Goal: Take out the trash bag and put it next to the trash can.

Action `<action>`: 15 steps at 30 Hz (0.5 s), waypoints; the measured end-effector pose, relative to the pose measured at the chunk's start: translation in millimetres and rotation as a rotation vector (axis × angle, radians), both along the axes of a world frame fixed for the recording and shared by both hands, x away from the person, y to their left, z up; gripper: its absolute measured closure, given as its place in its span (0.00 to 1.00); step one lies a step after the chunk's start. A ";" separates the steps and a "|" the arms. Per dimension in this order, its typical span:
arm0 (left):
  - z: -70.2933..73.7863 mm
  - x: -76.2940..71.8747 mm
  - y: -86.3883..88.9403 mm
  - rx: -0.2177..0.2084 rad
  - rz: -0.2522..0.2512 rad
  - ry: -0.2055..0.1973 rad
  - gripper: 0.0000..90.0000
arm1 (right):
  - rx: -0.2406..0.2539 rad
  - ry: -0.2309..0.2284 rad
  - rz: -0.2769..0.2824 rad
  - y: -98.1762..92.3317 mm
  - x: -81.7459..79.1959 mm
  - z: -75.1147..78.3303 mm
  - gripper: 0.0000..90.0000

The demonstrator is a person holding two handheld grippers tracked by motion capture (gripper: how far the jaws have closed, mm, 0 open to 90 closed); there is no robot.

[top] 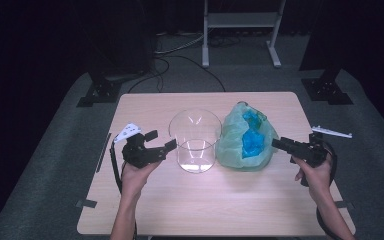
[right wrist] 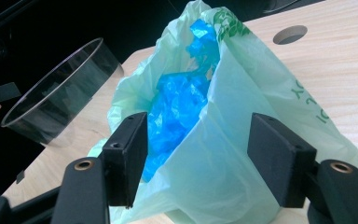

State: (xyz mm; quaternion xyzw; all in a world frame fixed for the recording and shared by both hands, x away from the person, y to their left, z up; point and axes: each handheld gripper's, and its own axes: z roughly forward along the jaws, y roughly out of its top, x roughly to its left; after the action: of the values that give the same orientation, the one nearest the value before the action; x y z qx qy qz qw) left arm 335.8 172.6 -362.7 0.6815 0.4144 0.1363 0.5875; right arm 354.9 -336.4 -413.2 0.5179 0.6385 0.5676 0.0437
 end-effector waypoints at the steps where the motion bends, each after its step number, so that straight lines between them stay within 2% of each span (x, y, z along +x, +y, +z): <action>1: 0.0 0.0 0.1 -0.001 0.000 0.000 0.09 | -0.001 0.001 0.000 -0.1 -0.8 -0.9 0.42; 15: -0.8 0.2 0.4 0.004 0.003 0.002 0.09 | 0.001 0.004 -0.007 -5.6 -14.0 -17.2 0.41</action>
State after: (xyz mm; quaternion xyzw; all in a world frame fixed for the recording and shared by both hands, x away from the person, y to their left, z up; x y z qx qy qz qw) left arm 336.0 173.0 -363.5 0.6821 0.4160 0.1371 0.5856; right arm 340.9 -342.0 -430.4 0.5212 0.6365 0.5668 0.0439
